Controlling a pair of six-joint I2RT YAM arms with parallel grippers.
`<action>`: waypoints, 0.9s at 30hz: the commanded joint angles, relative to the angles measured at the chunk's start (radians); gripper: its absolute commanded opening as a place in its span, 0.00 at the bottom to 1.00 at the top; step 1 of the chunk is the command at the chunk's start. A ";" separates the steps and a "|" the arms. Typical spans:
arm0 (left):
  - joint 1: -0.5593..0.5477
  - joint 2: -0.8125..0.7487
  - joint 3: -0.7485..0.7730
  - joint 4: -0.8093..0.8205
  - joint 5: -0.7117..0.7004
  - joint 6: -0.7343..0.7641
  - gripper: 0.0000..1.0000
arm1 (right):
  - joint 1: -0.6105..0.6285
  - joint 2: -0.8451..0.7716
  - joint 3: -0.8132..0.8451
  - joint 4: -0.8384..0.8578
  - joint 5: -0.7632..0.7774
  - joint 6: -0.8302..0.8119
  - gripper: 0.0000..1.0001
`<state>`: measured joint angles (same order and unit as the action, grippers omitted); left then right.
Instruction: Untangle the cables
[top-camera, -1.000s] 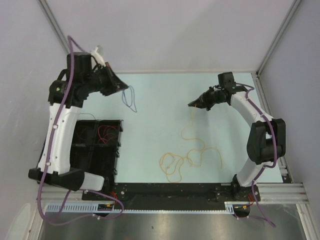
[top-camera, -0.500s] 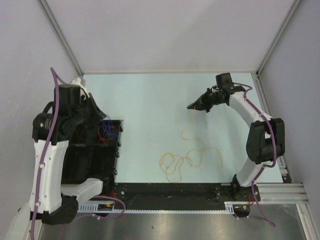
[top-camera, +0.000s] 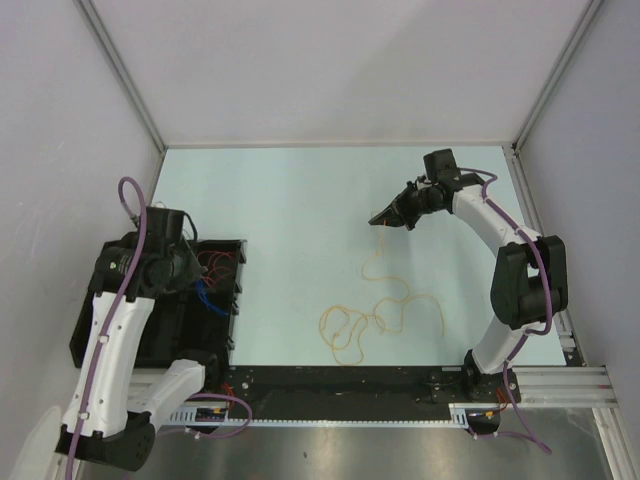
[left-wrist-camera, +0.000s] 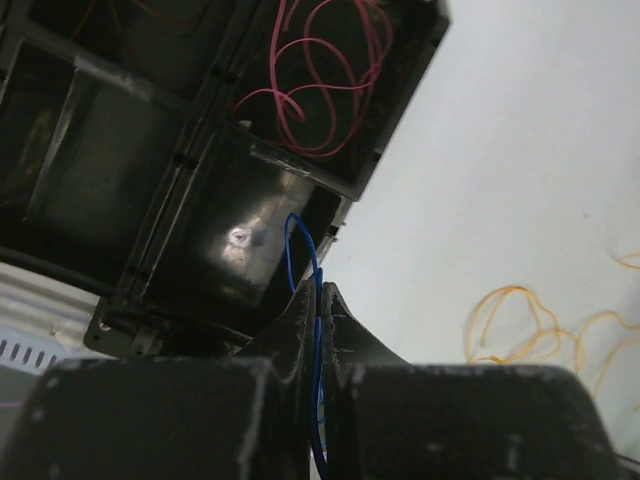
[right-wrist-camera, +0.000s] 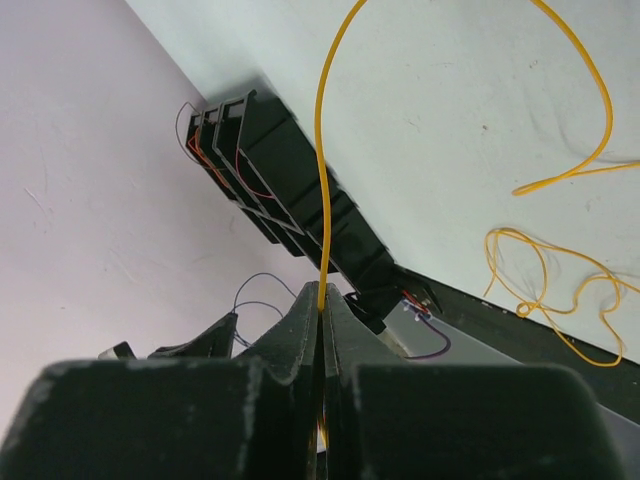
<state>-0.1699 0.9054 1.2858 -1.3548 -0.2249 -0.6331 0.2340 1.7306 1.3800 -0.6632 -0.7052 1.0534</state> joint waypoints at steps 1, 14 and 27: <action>0.032 -0.003 -0.036 -0.115 -0.099 -0.022 0.01 | -0.004 -0.014 -0.007 -0.007 -0.016 -0.001 0.00; 0.083 -0.002 -0.081 -0.113 -0.185 0.021 0.30 | -0.002 -0.009 -0.006 -0.032 -0.011 -0.035 0.00; 0.084 0.035 0.036 -0.090 -0.165 0.087 0.99 | 0.007 -0.003 -0.006 -0.004 -0.004 -0.009 0.00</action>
<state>-0.0925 0.9287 1.2388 -1.3575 -0.3923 -0.6048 0.2340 1.7306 1.3724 -0.6830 -0.7078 1.0351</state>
